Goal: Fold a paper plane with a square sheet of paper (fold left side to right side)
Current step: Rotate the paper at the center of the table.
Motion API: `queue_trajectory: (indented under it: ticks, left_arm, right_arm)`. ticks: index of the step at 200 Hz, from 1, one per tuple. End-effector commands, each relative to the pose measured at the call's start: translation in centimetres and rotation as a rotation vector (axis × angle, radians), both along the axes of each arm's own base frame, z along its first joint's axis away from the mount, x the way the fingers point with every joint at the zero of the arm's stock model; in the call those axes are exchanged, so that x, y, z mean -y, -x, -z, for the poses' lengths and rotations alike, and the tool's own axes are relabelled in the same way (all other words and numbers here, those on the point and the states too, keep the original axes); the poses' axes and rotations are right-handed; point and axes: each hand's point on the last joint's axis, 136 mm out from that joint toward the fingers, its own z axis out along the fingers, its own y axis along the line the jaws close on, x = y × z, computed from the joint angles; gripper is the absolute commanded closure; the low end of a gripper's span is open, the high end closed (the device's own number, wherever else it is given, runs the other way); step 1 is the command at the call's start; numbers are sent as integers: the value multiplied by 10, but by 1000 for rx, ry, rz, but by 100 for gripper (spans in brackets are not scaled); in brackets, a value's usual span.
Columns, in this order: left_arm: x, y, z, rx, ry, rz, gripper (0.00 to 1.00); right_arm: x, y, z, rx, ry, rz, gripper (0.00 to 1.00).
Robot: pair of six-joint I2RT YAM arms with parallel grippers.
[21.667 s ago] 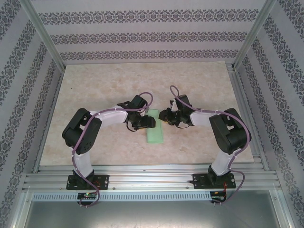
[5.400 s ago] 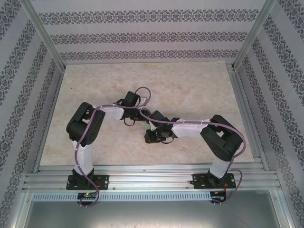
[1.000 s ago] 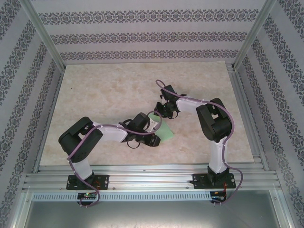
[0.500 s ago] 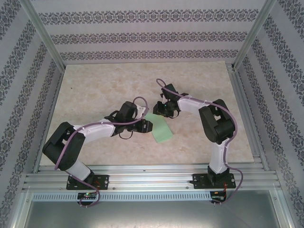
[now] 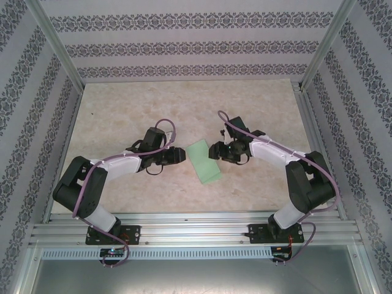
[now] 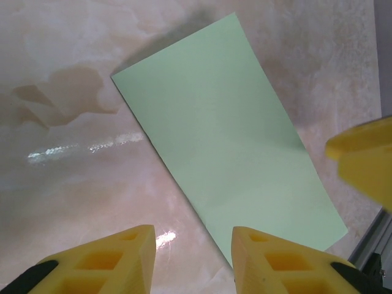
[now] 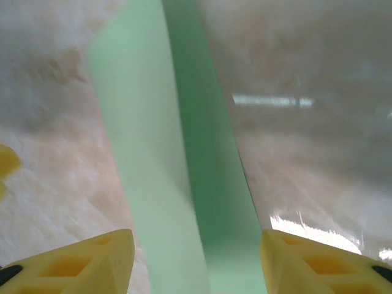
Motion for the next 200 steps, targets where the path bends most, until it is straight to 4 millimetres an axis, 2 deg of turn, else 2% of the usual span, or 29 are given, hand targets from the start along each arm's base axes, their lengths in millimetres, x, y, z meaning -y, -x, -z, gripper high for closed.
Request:
queue_trajectory:
  ticks: [1, 30, 45, 81, 98, 134, 167, 181, 200]
  left_arm:
    - [3, -8, -2, -8, 23, -15, 61]
    - [4, -9, 0, -13, 25, -13, 61]
    - [4, -9, 0, -15, 25, -11, 61]
    - [3, -12, -5, -18, 20, -21, 61]
    - [-1, -18, -13, -13, 37, -40, 61]
    - [-17, -32, -35, 8, 64, -80, 60]
    - [-34, -45, -59, 42, 66, -109, 57]
    - [-40, -50, -67, 51, 68, -123, 57]
    - [-45, -52, -72, 57, 68, -131, 56]
  right_arm:
    - [-5, 23, -6, -44, -82, -19, 46]
    - [-4, 38, 2, -100, -100, -15, 55]
    - [-9, 43, 2, -115, -146, -6, 64]
    - [-23, 40, -10, -115, -259, 43, 88]
    - [-29, 36, -16, -113, -315, 80, 94]
    - [-52, 17, -57, -43, -462, 122, 98]
    - [-59, -4, -94, 56, -493, 122, 99]
    - [-63, -9, -100, 67, -516, 127, 99]
    - [-72, -6, -95, 43, -534, 123, 99]
